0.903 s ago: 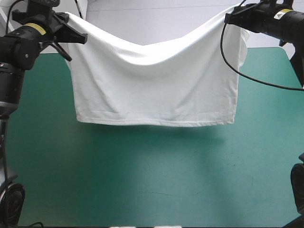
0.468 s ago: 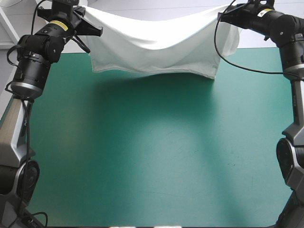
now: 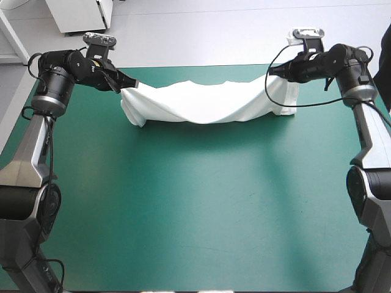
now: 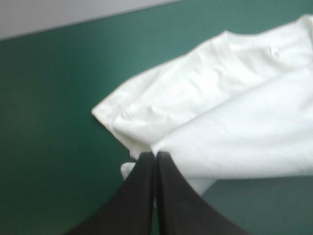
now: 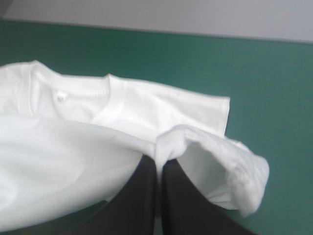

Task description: Fold the cloth

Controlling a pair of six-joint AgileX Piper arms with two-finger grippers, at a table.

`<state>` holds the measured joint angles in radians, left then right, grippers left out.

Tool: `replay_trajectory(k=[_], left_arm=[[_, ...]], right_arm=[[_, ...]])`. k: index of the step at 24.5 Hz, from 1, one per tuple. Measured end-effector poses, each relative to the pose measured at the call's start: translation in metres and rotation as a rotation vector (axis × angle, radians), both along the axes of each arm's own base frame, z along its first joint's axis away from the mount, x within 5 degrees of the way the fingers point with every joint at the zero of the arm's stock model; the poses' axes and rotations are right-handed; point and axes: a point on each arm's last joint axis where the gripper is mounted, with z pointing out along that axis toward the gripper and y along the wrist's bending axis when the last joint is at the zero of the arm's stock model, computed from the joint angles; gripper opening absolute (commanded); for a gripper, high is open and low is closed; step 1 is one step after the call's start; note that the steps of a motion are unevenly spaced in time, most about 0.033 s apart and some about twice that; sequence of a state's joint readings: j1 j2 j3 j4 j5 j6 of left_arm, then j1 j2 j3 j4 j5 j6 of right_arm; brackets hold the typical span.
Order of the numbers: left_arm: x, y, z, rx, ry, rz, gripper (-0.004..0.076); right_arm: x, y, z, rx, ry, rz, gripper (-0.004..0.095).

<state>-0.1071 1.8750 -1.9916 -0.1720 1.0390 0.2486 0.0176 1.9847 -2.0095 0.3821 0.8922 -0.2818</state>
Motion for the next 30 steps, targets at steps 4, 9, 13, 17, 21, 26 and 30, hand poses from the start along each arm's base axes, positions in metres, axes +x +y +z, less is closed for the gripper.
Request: replay_trajectory(k=[4, 9, 13, 17, 21, 26, 30], left_arm=[[-0.006, 0.000, -0.017, 0.017, 0.138, -0.019, -0.0022], [-0.015, 0.000, -0.047, 0.031, 0.309, -0.035, -0.0022], [-0.027, -0.001, -0.071, 0.020, 0.410, -0.056, -0.0022], [-0.048, 0.000, -0.080, 0.022, 0.462, -0.076, -0.0022], [-0.082, 0.004, -0.080, 0.046, 0.485, -0.116, -0.0022], [-0.119, 0.012, -0.084, 0.110, 0.509, -0.123, -0.0022], [-0.147, 0.017, -0.101, 0.138, 0.573, -0.122, -0.0022]], right_arm=[[-0.008, 0.001, -0.038, -0.014, 0.175, 0.033, -0.0013], [-0.023, 0.001, -0.063, -0.031, 0.338, 0.067, -0.0013], [-0.043, 0.000, -0.062, -0.056, 0.390, 0.078, -0.0013], [-0.071, -0.001, -0.055, -0.063, 0.410, 0.079, -0.0013], [-0.105, -0.005, -0.075, -0.095, 0.490, 0.072, -0.0013], [-0.133, -0.008, -0.108, -0.132, 0.614, 0.077, -0.0013], [-0.151, -0.009, -0.115, -0.132, 0.654, 0.080, -0.0013]])
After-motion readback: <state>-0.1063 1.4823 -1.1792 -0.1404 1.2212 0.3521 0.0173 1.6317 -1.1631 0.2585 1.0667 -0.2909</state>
